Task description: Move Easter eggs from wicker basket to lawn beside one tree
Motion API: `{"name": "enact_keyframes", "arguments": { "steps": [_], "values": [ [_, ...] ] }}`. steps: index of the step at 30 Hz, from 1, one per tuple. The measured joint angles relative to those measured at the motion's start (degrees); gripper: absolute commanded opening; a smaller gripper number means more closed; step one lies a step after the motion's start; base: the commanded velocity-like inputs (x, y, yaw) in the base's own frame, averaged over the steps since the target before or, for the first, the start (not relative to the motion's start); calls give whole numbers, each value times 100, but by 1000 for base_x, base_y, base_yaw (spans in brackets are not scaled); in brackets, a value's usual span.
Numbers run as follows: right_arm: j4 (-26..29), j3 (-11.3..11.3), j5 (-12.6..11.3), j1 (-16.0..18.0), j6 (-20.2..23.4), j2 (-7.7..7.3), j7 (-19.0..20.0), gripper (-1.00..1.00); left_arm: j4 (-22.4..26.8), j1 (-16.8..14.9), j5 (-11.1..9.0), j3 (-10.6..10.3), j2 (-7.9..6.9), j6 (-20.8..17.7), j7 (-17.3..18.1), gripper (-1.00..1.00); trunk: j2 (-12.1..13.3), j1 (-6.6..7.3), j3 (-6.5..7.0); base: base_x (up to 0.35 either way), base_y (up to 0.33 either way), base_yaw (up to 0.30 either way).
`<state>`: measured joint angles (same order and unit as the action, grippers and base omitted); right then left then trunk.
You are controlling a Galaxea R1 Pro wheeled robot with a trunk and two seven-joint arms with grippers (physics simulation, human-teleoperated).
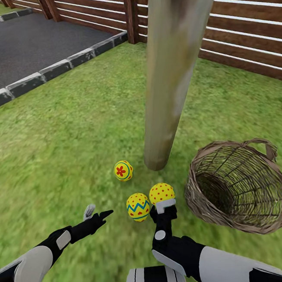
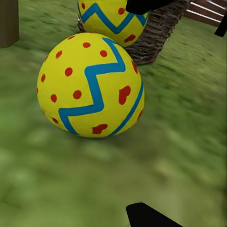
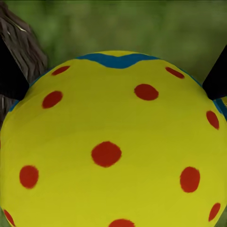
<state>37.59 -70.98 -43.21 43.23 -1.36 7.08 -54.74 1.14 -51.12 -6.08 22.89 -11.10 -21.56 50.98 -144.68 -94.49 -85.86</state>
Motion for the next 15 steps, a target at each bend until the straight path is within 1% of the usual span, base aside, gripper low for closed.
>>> {"name": "enact_keyframes", "arguments": {
  "steps": [3, 7, 15],
  "values": [
    [0, 0, 0, 0, 0, 21, 0, -100, 0, 1, 0, 1, 11, -6, 6, 100, 0, 0, 0, 0, 0, 0],
    [0, 0, -1, 0, 0, 54, 0, -100, 0, 0, 1, -3, 15, -8, 8, 100, -5, -11, -88, 0, 0, 0],
    [0, -2, 0, 0, 0, 58, 0, -100, -6, -1, 0, 1, 48, -1, -21, 100, -5, -10, -89, 0, -1, 0]
  ]
}}
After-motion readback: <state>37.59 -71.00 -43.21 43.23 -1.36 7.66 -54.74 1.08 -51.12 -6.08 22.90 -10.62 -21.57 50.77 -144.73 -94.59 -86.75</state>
